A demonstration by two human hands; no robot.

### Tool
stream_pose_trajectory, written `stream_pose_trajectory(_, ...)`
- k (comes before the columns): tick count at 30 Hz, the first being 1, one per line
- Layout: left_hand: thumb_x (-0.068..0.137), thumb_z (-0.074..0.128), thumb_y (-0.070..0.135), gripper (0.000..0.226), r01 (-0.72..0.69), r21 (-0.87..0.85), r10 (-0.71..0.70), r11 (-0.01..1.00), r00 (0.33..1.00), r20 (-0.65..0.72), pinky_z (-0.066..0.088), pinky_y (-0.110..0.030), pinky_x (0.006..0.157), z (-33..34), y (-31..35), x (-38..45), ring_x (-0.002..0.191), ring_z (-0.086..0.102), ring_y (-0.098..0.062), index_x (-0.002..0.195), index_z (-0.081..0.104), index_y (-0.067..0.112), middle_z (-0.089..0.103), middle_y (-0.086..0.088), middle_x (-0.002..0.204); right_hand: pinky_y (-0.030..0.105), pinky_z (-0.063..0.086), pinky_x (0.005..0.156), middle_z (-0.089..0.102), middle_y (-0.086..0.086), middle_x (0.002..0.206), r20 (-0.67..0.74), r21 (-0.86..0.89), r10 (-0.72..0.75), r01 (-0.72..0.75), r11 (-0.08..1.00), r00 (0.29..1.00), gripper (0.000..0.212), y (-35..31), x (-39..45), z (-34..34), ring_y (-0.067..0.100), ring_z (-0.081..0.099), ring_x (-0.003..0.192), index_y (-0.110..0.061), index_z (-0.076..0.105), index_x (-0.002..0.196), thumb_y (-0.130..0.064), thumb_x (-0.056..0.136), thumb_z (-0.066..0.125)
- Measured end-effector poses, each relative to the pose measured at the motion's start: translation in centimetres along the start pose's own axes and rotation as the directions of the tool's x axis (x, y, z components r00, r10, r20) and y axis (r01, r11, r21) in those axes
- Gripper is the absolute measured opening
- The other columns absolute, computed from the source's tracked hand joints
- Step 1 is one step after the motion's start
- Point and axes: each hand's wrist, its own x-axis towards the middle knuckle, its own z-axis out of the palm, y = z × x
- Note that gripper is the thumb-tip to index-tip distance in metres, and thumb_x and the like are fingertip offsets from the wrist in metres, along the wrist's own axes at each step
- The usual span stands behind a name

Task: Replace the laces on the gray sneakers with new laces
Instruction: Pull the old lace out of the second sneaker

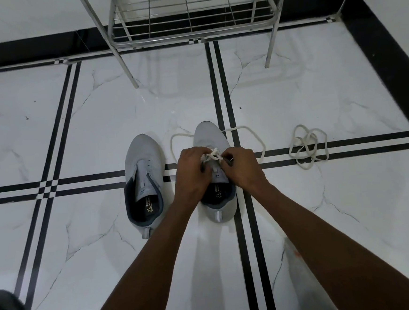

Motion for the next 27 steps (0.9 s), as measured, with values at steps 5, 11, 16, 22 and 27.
stream_pose_trajectory(5, 0.087, 0.073, 0.014, 0.010, -0.088, 0.120, 0.076, 0.989, 0.992, 0.100, 0.052, -0.044, 0.085, 1.3, 0.2, 1.6, 0.090, 0.064, -0.030, 0.095, 0.080, 0.011, 0.077, -0.009, 0.094, 0.019, 0.049, 0.082, 0.078, 0.005, 0.096, -0.011, 0.116, 0.120, -0.118, 0.986, 0.993, 0.016, -0.1, 0.3, -0.9, 0.014, 0.070, 0.087, -0.010, 0.080, 0.099, -0.018, 0.089, 0.070)
stream_pose_trajectory(11, 0.089, 0.071, 0.013, 0.010, 0.148, -0.088, -0.153, 0.985, 0.987, -0.054, 0.055, -0.036, 0.076, 1.0, 0.7, 1.7, 0.078, 0.067, -0.020, 0.086, 0.079, 0.011, 0.076, -0.003, 0.083, 0.005, 0.043, 0.060, 0.076, 0.002, 0.088, 0.033, 0.249, 0.241, -0.241, 0.938, 0.970, 0.016, 0.3, 0.4, -1.4, 0.002, 0.063, 0.071, -0.012, 0.080, 0.098, -0.021, 0.087, 0.074)
stream_pose_trajectory(16, 0.087, 0.071, 0.014, 0.018, 0.400, -0.270, -0.460, 0.876, 0.861, -0.217, 0.056, -0.039, 0.089, 0.1, -0.6, 1.2, 0.094, 0.066, -0.016, 0.104, 0.075, 0.010, 0.074, -0.001, 0.100, 0.012, 0.045, 0.055, 0.074, -0.001, 0.078, 0.054, 0.302, 0.295, -0.297, 0.906, 0.954, 0.013, 0.5, 0.2, -1.4, 0.002, 0.062, 0.063, -0.014, 0.081, 0.095, -0.022, 0.086, 0.074)
stream_pose_trajectory(22, 0.085, 0.078, 0.019, 0.015, -0.047, 0.073, 0.039, 0.996, 0.994, 0.099, 0.052, -0.040, 0.089, 0.8, 0.9, 1.8, 0.094, 0.067, -0.025, 0.099, 0.080, 0.013, 0.077, -0.005, 0.100, 0.031, 0.060, 0.072, 0.076, -0.001, 0.083, 0.078, 0.337, 0.328, -0.334, 0.880, 0.942, 0.012, 0.5, 0.1, -1.4, 0.009, 0.070, 0.076, -0.015, 0.081, 0.092, -0.020, 0.084, 0.073)
stream_pose_trajectory(27, 0.088, 0.072, 0.017, 0.009, 0.177, -0.066, -0.179, 0.982, 0.983, -0.034, 0.056, -0.040, 0.081, 1.3, 0.2, 2.0, 0.083, 0.068, -0.021, 0.089, 0.080, 0.013, 0.076, -0.005, 0.089, 0.025, 0.056, 0.062, 0.073, -0.005, 0.072, 0.100, 0.346, 0.339, -0.353, 0.870, 0.935, 0.011, 0.3, 0.1, -1.8, 0.004, 0.065, 0.064, -0.015, 0.081, 0.088, -0.019, 0.085, 0.071)
